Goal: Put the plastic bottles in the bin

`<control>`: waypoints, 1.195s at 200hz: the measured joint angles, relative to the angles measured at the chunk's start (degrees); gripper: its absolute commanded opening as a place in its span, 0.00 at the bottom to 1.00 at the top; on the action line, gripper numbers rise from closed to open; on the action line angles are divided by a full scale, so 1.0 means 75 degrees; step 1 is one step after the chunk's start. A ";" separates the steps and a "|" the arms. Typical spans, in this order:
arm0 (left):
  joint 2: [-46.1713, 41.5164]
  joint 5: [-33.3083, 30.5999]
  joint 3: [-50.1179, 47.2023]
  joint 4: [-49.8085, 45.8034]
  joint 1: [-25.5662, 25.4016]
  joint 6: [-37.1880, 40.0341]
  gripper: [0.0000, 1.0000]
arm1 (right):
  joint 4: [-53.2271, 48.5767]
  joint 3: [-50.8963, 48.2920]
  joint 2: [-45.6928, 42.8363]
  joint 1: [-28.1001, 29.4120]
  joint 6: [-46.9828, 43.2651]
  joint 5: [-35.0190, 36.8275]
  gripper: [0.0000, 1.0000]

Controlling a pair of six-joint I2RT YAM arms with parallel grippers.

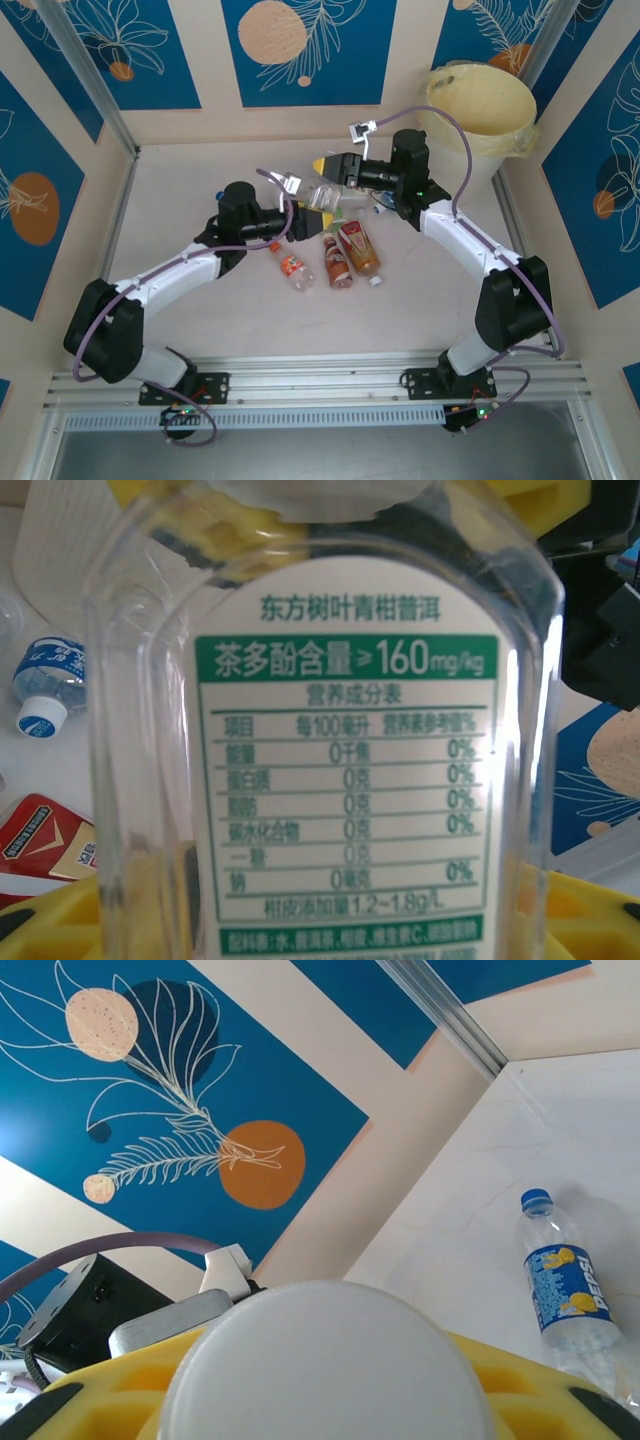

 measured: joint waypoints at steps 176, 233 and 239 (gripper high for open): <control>-0.1186 -0.6452 -0.1003 -0.2363 0.0166 -0.0449 1.00 | -0.2323 -0.0772 -0.2081 -0.0874 -0.1926 0.3331 0.00; -0.1961 -0.7329 -0.1871 -0.2634 0.0685 -0.1303 1.00 | -0.2253 -0.0749 -0.2465 -0.1241 -0.2789 0.4896 0.00; -0.2020 -0.7353 -0.1929 -0.2634 0.0726 -0.1361 1.00 | -0.2235 -0.0717 -0.2465 -0.1291 -0.2903 0.5036 0.00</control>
